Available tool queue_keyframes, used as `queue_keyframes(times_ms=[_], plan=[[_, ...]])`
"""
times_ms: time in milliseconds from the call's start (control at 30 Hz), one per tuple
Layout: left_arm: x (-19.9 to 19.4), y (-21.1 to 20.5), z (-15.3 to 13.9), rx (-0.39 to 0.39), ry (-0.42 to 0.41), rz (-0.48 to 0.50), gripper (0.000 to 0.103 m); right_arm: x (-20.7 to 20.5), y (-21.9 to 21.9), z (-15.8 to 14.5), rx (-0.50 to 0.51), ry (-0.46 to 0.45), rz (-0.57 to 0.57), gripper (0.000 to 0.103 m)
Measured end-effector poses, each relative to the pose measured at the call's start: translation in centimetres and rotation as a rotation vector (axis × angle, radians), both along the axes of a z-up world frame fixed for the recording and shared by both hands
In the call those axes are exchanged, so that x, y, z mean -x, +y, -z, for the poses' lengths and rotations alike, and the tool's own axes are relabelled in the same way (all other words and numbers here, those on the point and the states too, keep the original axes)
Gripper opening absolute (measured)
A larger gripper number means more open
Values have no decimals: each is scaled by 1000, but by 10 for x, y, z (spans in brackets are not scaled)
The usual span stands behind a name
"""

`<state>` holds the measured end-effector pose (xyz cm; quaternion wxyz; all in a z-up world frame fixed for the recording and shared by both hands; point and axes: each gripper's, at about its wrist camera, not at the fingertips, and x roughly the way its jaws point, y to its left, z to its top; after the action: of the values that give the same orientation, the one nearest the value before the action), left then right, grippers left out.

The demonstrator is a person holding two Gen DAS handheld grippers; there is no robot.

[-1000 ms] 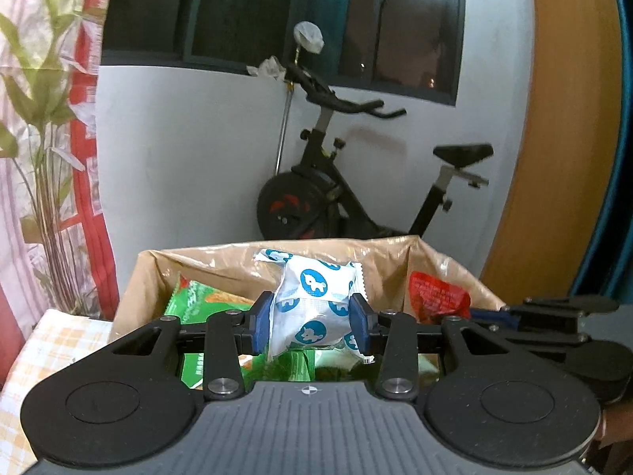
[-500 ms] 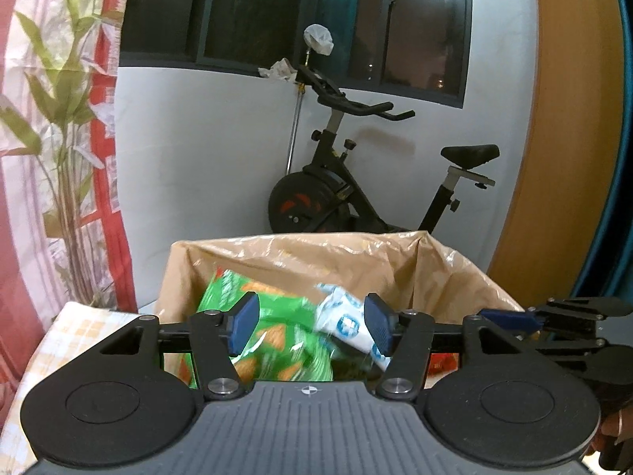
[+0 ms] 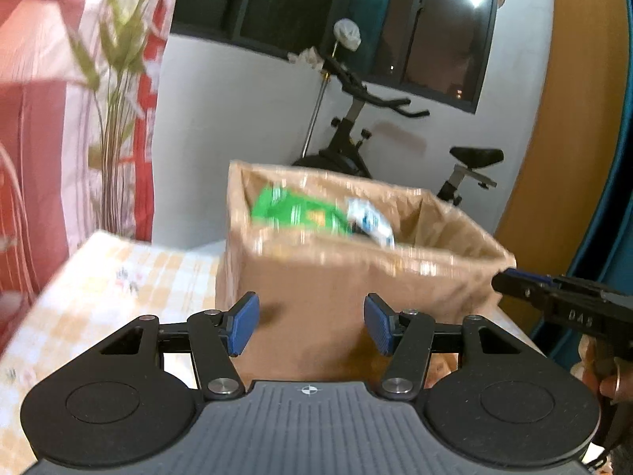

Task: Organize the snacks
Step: 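Move both grippers back down to the remaining snacks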

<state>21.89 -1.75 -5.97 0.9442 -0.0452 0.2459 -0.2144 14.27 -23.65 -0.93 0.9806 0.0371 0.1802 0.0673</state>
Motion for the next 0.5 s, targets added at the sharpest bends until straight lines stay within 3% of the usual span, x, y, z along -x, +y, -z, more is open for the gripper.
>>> queue_keyframes(times_ms=[267, 500], plan=[[-13, -23, 53, -26, 159, 107, 63, 14, 8, 23, 2, 68, -32, 27], [-22, -53, 91, -127, 194, 206, 63, 20, -7, 47, -30, 152, -12, 27]])
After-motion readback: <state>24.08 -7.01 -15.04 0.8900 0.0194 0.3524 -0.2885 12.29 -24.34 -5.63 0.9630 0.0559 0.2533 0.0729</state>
